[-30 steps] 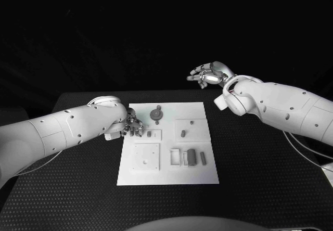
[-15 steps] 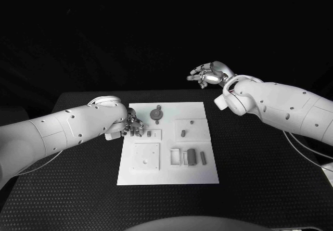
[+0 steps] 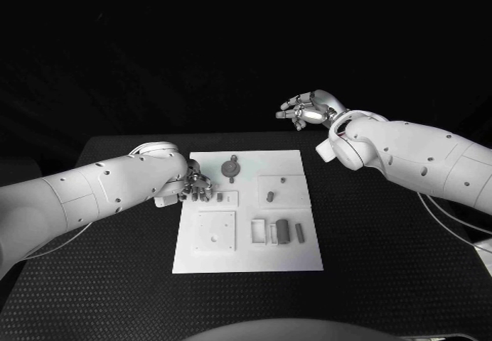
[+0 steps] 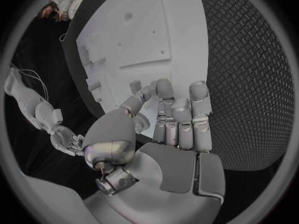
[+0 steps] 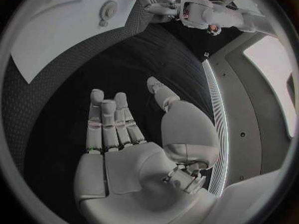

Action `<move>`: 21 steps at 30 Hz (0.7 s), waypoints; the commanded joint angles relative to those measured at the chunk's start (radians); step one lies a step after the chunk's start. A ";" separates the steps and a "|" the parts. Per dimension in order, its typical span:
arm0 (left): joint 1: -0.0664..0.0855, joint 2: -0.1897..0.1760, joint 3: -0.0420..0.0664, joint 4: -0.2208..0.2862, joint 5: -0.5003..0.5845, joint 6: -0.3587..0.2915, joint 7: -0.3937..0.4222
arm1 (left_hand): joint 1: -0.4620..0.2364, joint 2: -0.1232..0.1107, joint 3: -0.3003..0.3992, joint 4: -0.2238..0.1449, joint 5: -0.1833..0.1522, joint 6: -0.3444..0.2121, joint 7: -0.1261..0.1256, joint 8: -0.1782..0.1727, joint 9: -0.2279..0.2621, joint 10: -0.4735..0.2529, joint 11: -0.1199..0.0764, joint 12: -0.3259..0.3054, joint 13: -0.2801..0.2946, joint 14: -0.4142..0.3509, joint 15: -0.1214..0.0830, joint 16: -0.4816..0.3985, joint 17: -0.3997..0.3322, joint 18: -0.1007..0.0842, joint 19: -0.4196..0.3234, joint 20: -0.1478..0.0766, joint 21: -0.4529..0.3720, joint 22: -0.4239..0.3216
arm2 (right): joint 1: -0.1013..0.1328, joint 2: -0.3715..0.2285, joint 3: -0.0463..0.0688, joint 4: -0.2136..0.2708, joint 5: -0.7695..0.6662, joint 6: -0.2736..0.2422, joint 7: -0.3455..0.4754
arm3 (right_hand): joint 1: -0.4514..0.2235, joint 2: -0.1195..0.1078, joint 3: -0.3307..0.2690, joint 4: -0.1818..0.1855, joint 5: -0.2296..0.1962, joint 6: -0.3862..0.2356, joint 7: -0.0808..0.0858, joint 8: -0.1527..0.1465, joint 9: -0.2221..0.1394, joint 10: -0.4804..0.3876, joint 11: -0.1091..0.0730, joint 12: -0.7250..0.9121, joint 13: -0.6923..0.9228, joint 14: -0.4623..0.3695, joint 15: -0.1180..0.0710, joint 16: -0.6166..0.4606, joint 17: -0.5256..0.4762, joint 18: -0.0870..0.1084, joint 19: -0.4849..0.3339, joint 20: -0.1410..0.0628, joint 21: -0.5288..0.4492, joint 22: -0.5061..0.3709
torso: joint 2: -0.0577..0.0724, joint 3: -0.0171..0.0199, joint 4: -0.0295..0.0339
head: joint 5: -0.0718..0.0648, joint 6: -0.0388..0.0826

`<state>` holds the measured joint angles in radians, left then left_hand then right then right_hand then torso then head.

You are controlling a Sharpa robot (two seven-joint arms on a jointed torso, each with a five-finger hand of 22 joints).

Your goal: Assemble the parts on the task board

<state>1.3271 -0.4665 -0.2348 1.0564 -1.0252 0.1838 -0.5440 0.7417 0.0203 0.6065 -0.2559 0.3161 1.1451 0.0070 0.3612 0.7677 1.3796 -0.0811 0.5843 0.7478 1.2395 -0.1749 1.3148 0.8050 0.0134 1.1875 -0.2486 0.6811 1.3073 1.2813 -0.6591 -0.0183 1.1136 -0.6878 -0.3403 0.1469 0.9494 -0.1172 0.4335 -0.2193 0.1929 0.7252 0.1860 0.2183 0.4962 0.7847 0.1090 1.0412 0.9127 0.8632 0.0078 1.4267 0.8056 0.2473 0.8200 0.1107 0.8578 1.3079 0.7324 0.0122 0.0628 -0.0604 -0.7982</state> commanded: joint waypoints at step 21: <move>-0.006 -0.011 -0.002 0.005 0.007 -0.019 0.005 | -0.033 -0.104 -0.024 0.067 -0.177 0.009 0.018 0.003 0.013 -0.013 0.001 -0.004 -0.012 -0.019 -0.009 -0.007 -0.010 0.005 -0.015 -0.025 -0.022 0.017 | -0.001 0.001 0.000 -0.001 -0.001 0.011 0.008 | -0.008 0.002 0.002 0.003 -0.003 -0.005 0.033 0.004 -0.002 -0.008 0.000 0.005 -0.003 -0.004 -0.003 0.007 -0.003 0.015 -0.004 0.007 -0.006 0.008 | 0.000 -0.0005 0.0001 | 0.000 -0.001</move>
<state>1.3208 -0.4753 -0.2373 1.0592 -1.0229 0.1779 -0.5447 0.7083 -0.0764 0.5799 -0.1944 0.1422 1.1593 0.0244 0.3680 0.7821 1.3720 -0.0803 0.5837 0.7368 1.2304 -0.1843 1.3126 0.7969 0.0143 1.1743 -0.2406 0.6629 1.3079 1.2808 -0.6584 -0.0183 1.1129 -0.6878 -0.3403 0.1469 0.9494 -0.1172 0.4335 -0.2193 0.1929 0.7204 0.1878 0.2183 0.4954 0.7846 0.1090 1.0412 0.9104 0.8628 0.0081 1.4267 0.8045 0.2473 0.8163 0.1144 0.8578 1.3077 0.7324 0.0115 0.0629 -0.0612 -0.7991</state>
